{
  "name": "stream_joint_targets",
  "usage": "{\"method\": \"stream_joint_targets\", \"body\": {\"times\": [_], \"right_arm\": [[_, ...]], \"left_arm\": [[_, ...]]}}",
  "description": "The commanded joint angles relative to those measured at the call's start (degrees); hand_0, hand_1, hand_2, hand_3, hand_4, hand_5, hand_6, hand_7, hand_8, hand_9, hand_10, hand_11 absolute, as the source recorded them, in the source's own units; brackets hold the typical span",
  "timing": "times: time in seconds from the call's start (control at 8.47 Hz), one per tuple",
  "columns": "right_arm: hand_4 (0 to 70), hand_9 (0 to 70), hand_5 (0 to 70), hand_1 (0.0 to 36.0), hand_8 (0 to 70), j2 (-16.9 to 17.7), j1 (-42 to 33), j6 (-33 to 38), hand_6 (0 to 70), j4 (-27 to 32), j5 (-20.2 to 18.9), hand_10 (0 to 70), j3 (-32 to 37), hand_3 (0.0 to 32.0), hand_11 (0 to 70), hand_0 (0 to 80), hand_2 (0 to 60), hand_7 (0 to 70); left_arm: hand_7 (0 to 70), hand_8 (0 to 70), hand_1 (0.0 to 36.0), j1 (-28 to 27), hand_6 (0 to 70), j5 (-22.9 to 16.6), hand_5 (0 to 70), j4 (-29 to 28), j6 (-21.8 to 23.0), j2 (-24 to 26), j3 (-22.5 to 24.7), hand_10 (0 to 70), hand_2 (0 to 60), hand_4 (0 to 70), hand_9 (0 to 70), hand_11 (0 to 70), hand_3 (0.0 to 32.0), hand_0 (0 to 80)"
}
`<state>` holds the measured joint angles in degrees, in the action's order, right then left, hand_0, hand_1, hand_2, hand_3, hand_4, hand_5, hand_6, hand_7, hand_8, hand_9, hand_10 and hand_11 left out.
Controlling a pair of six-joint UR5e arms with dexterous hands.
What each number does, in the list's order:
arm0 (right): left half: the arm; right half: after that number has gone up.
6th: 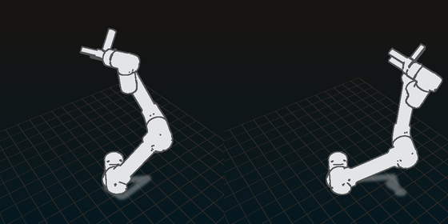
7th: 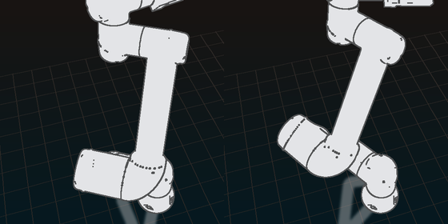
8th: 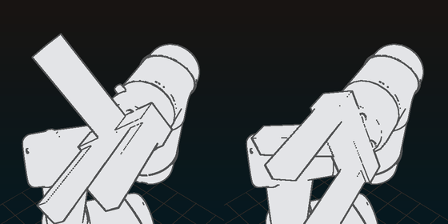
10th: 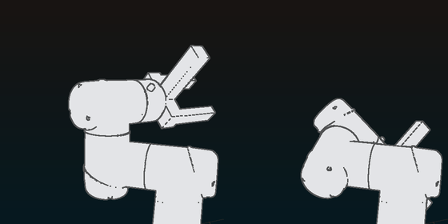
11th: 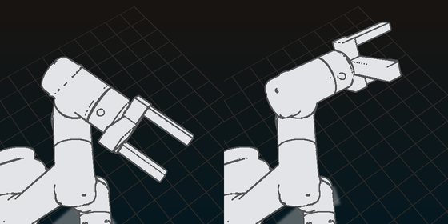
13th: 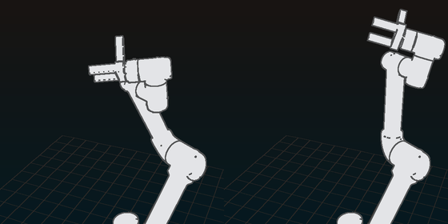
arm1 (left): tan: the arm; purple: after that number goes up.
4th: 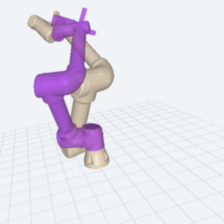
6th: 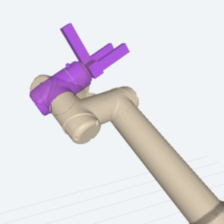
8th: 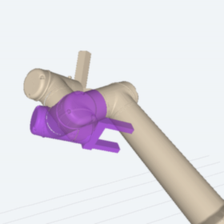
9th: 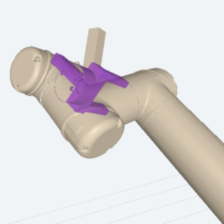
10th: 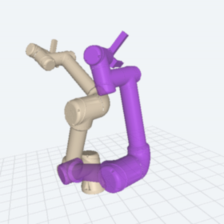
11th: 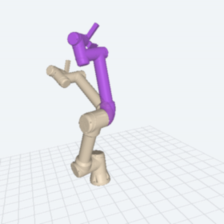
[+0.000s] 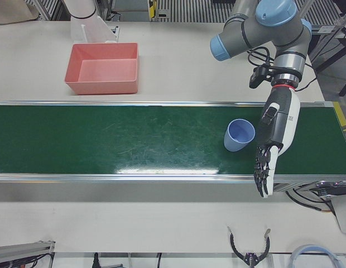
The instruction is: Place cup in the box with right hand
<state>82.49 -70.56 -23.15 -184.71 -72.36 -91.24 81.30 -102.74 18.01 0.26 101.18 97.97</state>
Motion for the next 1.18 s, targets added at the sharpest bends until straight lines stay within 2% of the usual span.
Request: {"method": "stream_joint_targets", "body": {"times": [0.0, 0.12, 0.24, 0.47, 0.71, 0.83, 1.06], "right_arm": [[43.9, 26.9, 7.0, 7.4, 22.4, -6.18, 4.26, -1.72, 5.5, -4.23, 1.16, 10.4, -2.53, 32.0, 15.4, 53.7, 0.0, 43.5], [47.1, 27.2, 7.0, 7.5, 22.4, -6.81, 8.55, -2.77, 5.7, -6.08, 5.35, 10.7, -5.07, 32.0, 15.8, 53.9, 0.0, 44.5], [49.3, 27.4, 6.9, 8.0, 22.3, -6.81, 13.73, -2.95, 5.8, -6.54, 11.48, 10.6, -6.92, 32.0, 15.7, 54.2, 0.0, 45.2], [48.3, 27.5, 7.0, 7.6, 22.5, -6.99, 21.66, -6.88, 5.9, -9.61, 20.64, 11.5, -10.61, 32.0, 16.9, 54.0, 0.0, 45.5], [44.6, 27.0, 7.3, 8.6, 22.4, -7.16, 22.48, -7.09, 5.6, -11.1, 21.91, 10.0, -11.33, 32.0, 14.9, 54.8, 0.0, 44.0], [44.5, 26.6, 7.3, 8.4, 22.2, -7.16, 22.13, -6.91, 5.5, -13.72, 22.0, 10.2, -11.77, 32.0, 15.2, 54.6, 0.0, 43.6], [47.6, 26.4, 7.1, 8.6, 21.8, -6.55, 21.35, -6.21, 5.5, -13.67, 22.09, 9.4, -10.64, 32.0, 14.0, 55.0, 0.0, 44.0]], "left_arm": [[0.0, 0.0, 0.0, 0.0, 0.0, 0.0, 0.0, 0.0, 0.0, -0.02, -0.06, 0.0, 0.0, 0.0, 0.0, 0.0, 0.0, 0.0], [0.0, 0.0, 0.0, 0.0, 0.0, 0.0, 0.0, 0.0, 0.0, -0.02, -0.06, 0.0, 0.0, 0.0, 0.0, 0.0, 0.0, 0.0], [0.0, 0.0, 0.0, 0.0, 0.0, 0.0, 0.0, 0.09, 0.0, -0.02, 0.02, 0.0, 0.0, 0.0, 0.0, 0.0, 0.0, 0.0], [0.0, 0.0, 0.0, 0.0, 0.0, 0.0, 0.0, 0.0, 0.0, 0.07, 0.02, 0.0, 0.0, 0.0, 0.0, 0.0, 0.0, 0.0], [0.0, 0.0, 0.0, 0.0, 0.0, 0.0, 0.0, 0.09, 0.0, -0.02, 0.11, 0.0, 0.0, 0.0, 0.0, 0.0, 0.0, 0.0], [0.0, 0.0, 0.0, 0.0, 0.0, 0.0, 0.0, 0.09, 0.0, 0.07, 0.02, 0.0, 0.0, 0.0, 0.0, 0.0, 0.0, 0.0], [0.0, 0.0, 0.0, 0.0, 0.0, 0.0, 0.0, -0.08, 0.0, -0.02, -0.06, 0.0, 0.0, 0.0, 0.0, 0.0, 0.0, 0.0]]}}
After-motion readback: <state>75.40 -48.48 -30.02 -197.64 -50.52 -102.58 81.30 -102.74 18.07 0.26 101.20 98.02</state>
